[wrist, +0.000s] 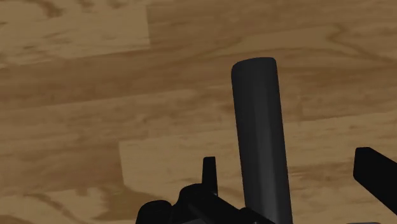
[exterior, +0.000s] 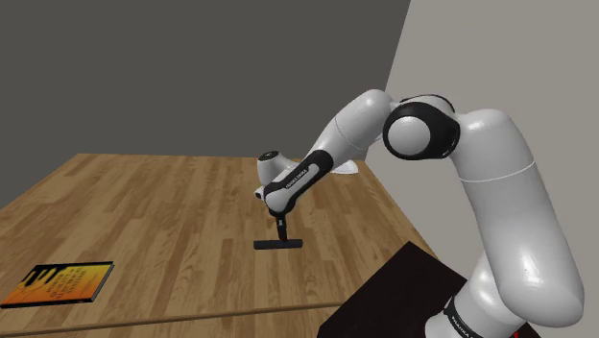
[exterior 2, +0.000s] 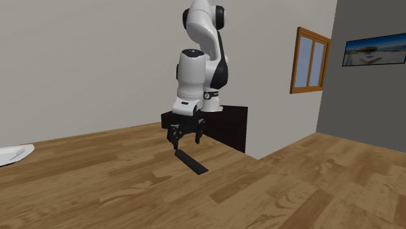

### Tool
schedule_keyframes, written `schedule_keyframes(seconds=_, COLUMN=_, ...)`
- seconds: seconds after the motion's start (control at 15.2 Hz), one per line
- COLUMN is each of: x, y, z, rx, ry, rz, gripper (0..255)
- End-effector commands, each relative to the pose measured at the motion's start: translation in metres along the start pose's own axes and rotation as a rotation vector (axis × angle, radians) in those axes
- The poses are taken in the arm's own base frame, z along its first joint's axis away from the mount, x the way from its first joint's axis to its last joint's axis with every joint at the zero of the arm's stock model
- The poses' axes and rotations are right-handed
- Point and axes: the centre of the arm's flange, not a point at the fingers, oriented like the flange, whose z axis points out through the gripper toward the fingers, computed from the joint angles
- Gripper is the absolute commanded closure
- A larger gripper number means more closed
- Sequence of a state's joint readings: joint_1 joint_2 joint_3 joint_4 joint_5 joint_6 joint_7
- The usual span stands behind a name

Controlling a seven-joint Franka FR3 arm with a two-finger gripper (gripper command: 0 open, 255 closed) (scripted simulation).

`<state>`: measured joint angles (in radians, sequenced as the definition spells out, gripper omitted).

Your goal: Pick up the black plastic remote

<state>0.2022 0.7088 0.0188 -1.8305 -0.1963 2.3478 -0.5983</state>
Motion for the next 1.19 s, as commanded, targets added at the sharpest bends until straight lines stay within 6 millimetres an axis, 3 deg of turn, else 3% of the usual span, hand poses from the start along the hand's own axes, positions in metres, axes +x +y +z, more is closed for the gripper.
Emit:
schedule_keyframes(seconds=0.0, x=0.009, y=-0.002, z=0.012, rx=-0.003, ry=-0.008, rz=-0.029, gripper=0)
schedule_keyframes(seconds=0.46, x=0.018, y=-0.001, z=0.051, rx=-0.003, ry=-0.008, rz=-0.029, gripper=0)
schedule_keyframes(seconds=0.59, x=0.018, y=-0.001, z=0.051, rx=-0.003, ry=-0.008, rz=-0.029, gripper=0)
schedule_keyframes(seconds=0.66, x=0.018, y=-0.001, z=0.052, rx=-0.003, ry=-0.008, rz=-0.029, gripper=255)
schedule_keyframes(seconds=1.12, x=0.018, y=-0.002, z=0.051, rx=-0.003, ry=-0.008, rz=-0.029, gripper=255)
